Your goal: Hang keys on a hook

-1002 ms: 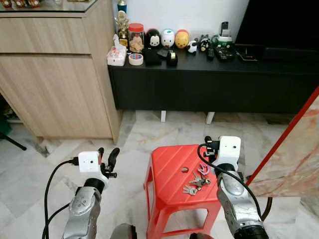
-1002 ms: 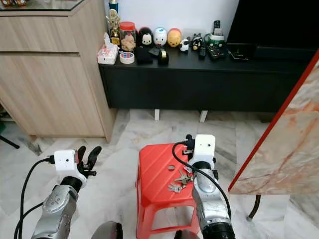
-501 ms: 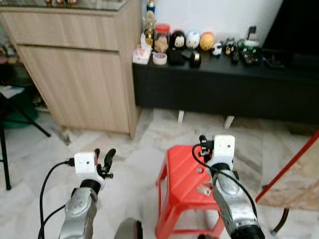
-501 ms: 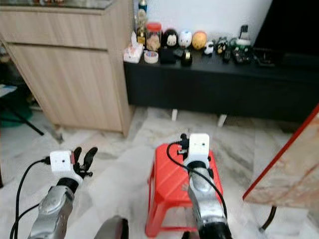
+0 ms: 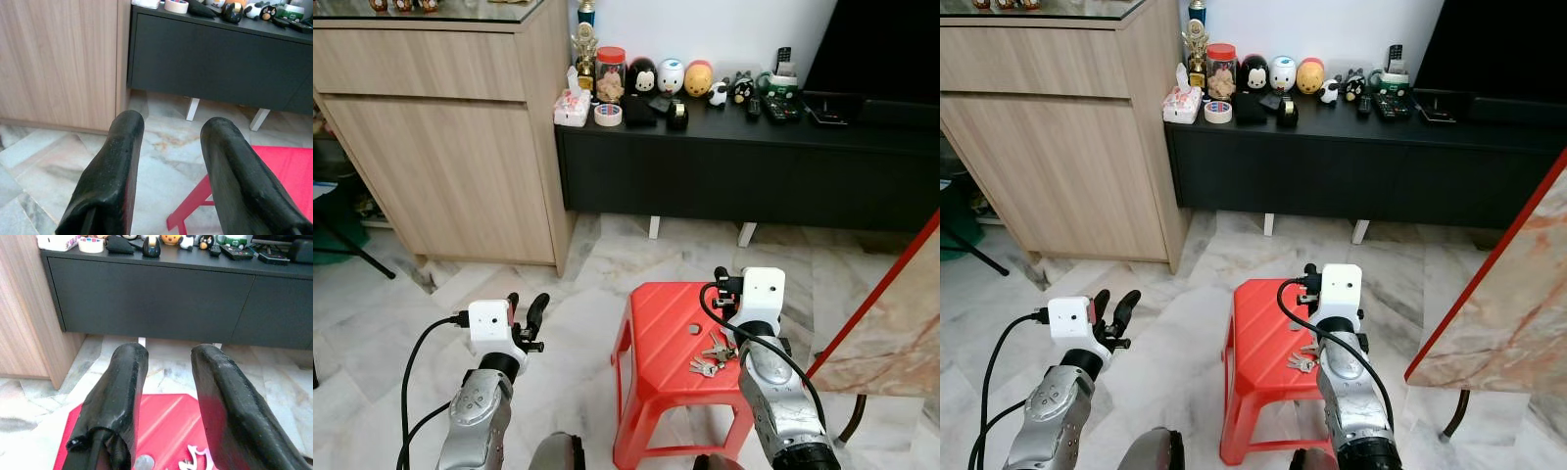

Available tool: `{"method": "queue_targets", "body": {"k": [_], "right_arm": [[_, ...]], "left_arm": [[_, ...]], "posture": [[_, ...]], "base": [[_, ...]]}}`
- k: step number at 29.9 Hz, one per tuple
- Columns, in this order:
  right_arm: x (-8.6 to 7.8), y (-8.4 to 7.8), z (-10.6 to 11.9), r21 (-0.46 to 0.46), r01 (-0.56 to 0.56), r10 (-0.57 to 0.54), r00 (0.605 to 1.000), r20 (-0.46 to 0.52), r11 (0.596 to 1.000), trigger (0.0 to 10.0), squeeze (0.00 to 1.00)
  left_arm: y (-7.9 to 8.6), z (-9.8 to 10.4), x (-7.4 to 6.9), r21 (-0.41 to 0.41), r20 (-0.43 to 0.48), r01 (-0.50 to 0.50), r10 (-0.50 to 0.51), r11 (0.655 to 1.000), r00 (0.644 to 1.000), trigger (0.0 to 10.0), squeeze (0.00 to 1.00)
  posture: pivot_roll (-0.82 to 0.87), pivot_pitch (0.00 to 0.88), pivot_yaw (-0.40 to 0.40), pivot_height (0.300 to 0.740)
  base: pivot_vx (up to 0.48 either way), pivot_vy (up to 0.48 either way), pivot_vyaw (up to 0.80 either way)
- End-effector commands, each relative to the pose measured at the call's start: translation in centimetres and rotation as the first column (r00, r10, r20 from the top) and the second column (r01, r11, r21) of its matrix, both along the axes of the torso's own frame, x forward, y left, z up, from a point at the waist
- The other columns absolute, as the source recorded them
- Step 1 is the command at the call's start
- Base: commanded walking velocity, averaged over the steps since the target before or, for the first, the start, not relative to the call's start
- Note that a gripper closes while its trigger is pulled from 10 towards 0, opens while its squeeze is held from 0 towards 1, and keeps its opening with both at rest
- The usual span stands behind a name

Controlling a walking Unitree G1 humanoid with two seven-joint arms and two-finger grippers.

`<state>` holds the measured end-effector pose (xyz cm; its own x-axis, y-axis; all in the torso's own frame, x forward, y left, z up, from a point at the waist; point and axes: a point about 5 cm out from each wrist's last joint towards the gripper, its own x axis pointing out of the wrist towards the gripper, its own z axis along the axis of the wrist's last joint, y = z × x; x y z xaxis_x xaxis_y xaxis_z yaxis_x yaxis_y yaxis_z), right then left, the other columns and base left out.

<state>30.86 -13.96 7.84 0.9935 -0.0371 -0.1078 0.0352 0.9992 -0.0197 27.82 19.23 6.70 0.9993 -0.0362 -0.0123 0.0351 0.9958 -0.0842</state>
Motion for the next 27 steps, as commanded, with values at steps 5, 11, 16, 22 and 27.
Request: {"method": "queue_targets", "body": {"k": [5,11,16,22,27], "right_arm": [[-0.03,0.04,0.1,-0.005,-0.002,0.002,1.0,0.007,1.0,10.0,0.0],[-0.01,0.01,0.04,-0.011,0.002,-0.002,1.0,0.002,1.0,10.0,0.0],[-0.01,-0.09,-0.03,-0.011,0.006,-0.006,1.0,-0.002,1.0,10.0,0.0],[-0.05,-0.13,-0.14,-0.009,0.006,-0.006,1.0,-0.007,1.0,10.0,0.0],[-0.14,-0.22,-0.61,-0.029,0.001,-0.002,0.999,-0.042,1.0,10.0,0.0]], "left_arm": [[-0.01,0.35,0.18,0.021,0.011,0.008,-0.009,1.0,1.0,10.0,0.0],[-0.03,0.35,0.19,0.022,0.011,0.008,-0.008,1.0,1.0,10.0,0.0],[-0.12,0.3,0.15,0.021,0.009,0.01,-0.01,1.0,1.0,10.0,0.0],[-0.12,0.29,0.15,0.018,0.011,0.009,-0.009,1.0,1.0,10.0,0.0],[-0.1,0.33,0.18,0.02,0.016,0.005,-0.005,1.0,1.0,10.0,0.0]], "posture": [[0.12,0.037,-0.062,0.641],[0.12,0.037,-0.063,0.641],[0.12,0.038,-0.064,0.641],[0.12,0.039,-0.063,0.641],[0.12,0.039,-0.063,0.641]], "base": [[0.287,0.0,0.0],[0.287,0.0,0.37],[0.288,0.0,0.0],[0.288,0.0,0.0],[0.058,0.0,0.0]]}}
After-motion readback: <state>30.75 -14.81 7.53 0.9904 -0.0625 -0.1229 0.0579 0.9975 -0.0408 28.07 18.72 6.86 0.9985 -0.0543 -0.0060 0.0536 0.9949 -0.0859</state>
